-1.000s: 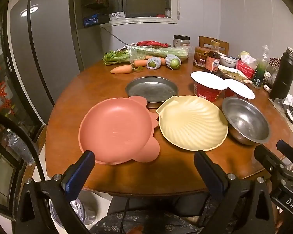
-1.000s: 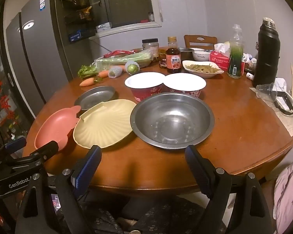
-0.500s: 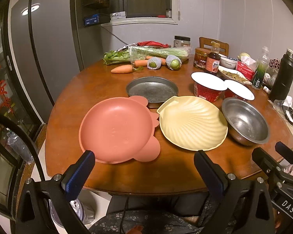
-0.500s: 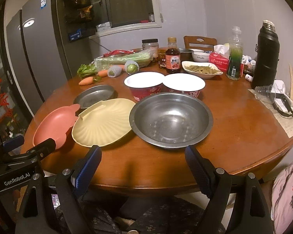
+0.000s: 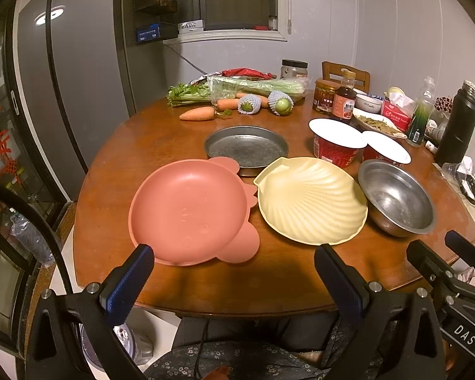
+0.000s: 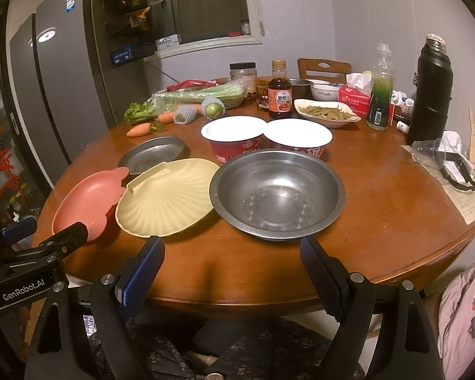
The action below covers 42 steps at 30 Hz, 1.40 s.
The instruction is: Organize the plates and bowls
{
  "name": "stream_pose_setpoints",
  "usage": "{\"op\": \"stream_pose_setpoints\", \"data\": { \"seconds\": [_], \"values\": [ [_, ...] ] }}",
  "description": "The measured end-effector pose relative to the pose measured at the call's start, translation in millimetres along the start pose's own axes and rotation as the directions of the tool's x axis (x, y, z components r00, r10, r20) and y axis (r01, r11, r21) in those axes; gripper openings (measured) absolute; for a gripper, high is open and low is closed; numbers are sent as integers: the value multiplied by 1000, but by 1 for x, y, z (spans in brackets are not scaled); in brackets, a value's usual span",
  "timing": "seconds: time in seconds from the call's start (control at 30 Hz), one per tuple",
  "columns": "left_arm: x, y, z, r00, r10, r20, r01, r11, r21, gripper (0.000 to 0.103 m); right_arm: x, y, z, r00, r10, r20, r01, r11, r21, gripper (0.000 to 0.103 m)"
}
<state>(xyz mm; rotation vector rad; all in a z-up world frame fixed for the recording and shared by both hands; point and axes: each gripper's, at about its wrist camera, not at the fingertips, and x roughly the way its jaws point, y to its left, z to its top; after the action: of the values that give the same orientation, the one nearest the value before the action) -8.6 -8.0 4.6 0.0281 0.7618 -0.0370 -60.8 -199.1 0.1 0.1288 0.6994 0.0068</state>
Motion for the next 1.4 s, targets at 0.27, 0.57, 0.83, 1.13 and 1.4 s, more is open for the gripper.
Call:
{"op": "stream_pose_setpoints", "data": {
  "seconds": [0.27, 0.57, 0.83, 1.13, 1.4],
  "values": [
    [-3, -1, -1, 1000, -4, 10, 4, 1000, -4, 102, -2, 2, 0, 1000, -7, 5, 7, 1000, -4, 88],
    [-4, 2, -2, 1000, -6, 17, 7, 1000, -7, 102, -1, 3, 1, 1000, -13, -1, 13, 1000, -19, 88],
    [-4, 7, -2, 1000, -2, 20, 2, 1000, -11, 102, 1, 6, 1, 1000, -7, -12, 7, 1000, -26, 88],
    [-6, 55, 10, 997, 69, 40, -65, 993, -98, 102, 8, 34, 13, 993, 113, -36, -115, 992, -59, 88],
    [16, 111, 14, 994, 105, -22, -107, 981, -164, 102, 30, 82, 24, 962, 249, -116, -260, 961, -92, 88]
  ]
}}
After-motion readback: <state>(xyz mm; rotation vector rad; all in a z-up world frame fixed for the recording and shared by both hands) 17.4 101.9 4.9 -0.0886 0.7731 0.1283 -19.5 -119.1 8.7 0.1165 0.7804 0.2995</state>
